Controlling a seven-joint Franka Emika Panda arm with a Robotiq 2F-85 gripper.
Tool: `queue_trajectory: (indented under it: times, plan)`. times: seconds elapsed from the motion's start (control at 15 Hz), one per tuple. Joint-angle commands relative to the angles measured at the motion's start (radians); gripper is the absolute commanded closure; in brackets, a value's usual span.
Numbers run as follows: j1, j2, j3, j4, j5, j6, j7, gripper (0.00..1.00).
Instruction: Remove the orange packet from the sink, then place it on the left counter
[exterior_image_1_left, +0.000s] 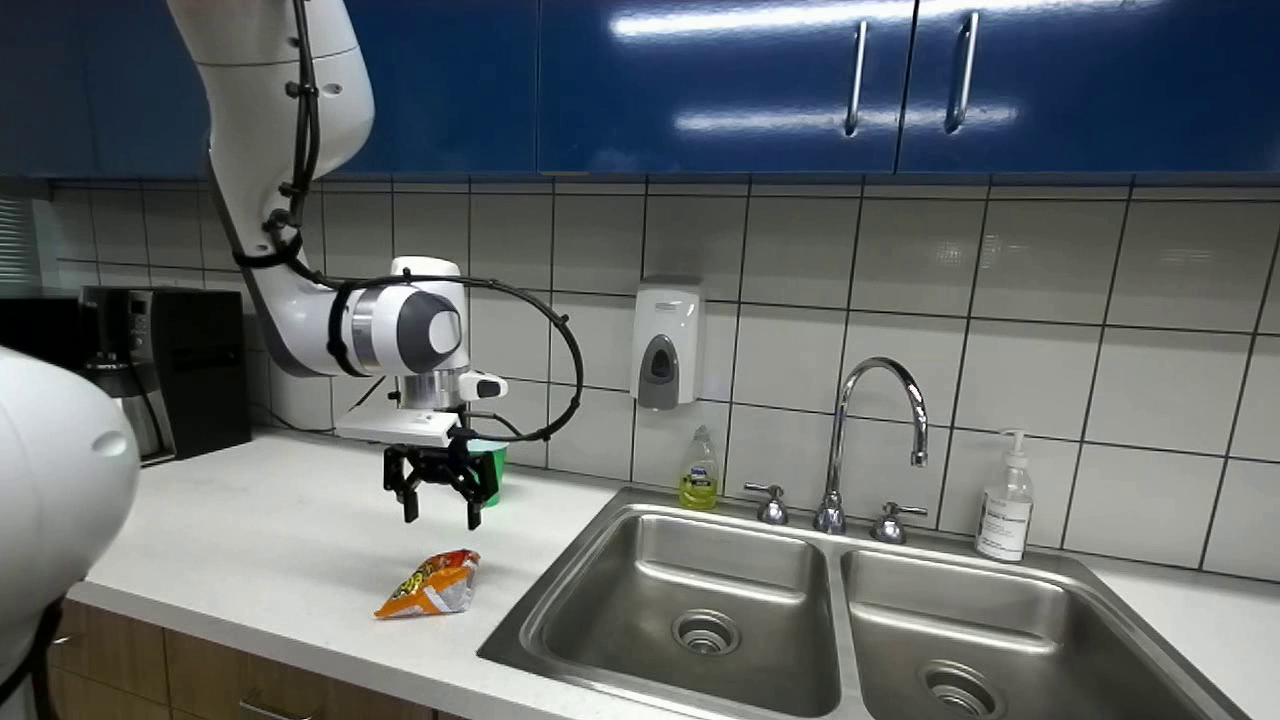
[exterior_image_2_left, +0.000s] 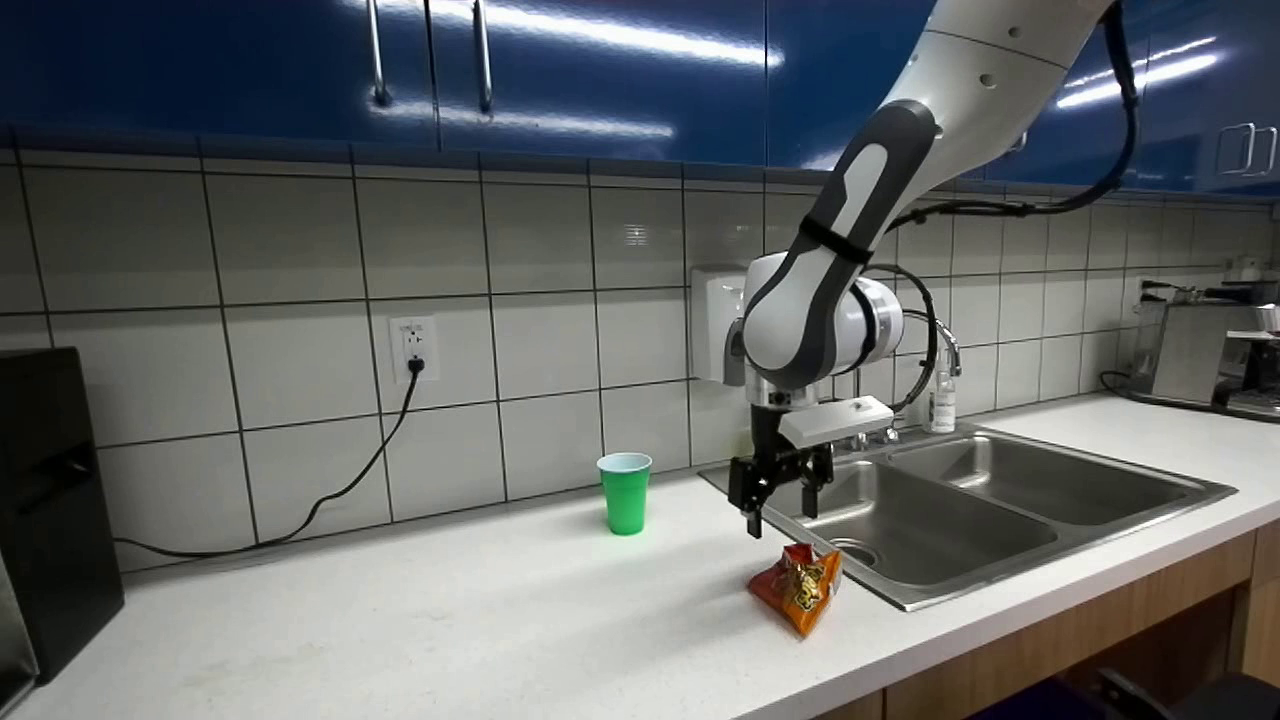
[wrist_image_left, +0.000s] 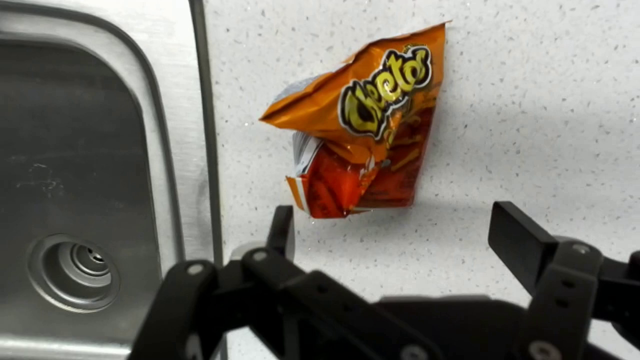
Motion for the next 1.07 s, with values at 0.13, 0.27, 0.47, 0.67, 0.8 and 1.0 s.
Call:
queue_trajectory:
  times: [0.13, 0.27, 0.47, 0.67, 0.8, 1.0]
  plan:
    - [-0.033, -0.120, 0.010, -0.055, 0.063, -0.061, -0.005, 0.00]
    - [-0.042, -0.155, 0.005, -0.066, 0.073, -0.097, 0.011, 0.00]
    - [-0.060, -0.213, -0.004, -0.080, 0.065, -0.166, 0.023, 0.00]
    - [-0.078, -0.267, -0.009, -0.092, 0.067, -0.256, 0.025, 0.00]
    - [-0.087, -0.304, -0.014, -0.105, 0.076, -0.308, 0.013, 0.00]
    - [-0.097, -0.362, -0.017, -0.138, 0.072, -0.352, 0.003, 0.00]
